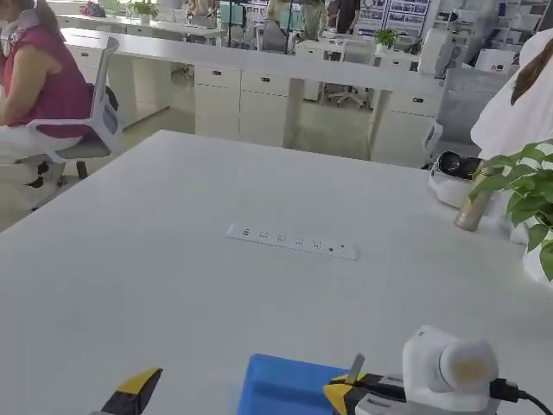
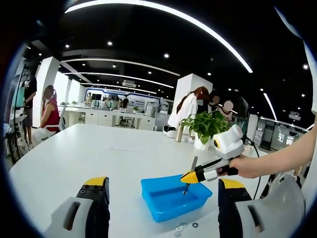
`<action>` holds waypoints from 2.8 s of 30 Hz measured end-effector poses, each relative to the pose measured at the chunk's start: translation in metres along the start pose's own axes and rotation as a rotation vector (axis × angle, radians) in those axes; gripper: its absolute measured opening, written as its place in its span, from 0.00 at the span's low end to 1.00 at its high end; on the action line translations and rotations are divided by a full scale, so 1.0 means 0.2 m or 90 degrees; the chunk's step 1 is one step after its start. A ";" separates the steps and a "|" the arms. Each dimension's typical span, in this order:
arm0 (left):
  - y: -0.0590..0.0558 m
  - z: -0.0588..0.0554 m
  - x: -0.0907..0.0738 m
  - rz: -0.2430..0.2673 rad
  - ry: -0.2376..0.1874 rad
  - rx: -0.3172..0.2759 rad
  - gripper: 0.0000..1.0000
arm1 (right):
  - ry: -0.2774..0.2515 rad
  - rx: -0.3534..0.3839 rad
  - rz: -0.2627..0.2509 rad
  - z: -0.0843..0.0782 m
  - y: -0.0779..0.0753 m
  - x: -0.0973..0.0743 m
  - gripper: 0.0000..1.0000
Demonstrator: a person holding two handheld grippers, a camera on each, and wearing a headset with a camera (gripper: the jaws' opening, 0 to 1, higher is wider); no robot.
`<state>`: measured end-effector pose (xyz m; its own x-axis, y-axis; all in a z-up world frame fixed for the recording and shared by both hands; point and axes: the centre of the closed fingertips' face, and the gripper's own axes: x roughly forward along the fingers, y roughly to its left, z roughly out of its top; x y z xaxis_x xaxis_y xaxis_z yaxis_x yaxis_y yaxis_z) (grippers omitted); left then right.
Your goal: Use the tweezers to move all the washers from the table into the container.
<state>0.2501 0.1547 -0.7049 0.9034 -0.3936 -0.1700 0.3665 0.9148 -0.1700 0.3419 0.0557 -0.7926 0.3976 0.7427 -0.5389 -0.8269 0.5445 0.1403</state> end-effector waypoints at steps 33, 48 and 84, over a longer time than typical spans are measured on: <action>0.00 -0.02 0.00 -0.004 0.007 0.011 0.92 | -0.007 -0.023 -0.009 -0.09 -0.03 0.03 0.03; -0.01 0.00 -0.01 -0.009 -0.008 0.005 0.92 | -0.012 0.002 -0.028 -0.10 -0.05 -0.01 0.03; 0.01 0.00 -0.01 -0.005 -0.009 -0.004 0.89 | -0.116 0.050 0.059 0.17 0.28 -0.26 0.03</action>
<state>0.2483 0.1578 -0.7048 0.9034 -0.3999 -0.1547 0.3729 0.9109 -0.1767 0.2877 0.0615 -0.7289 0.3920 0.8454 -0.3626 -0.8327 0.4937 0.2508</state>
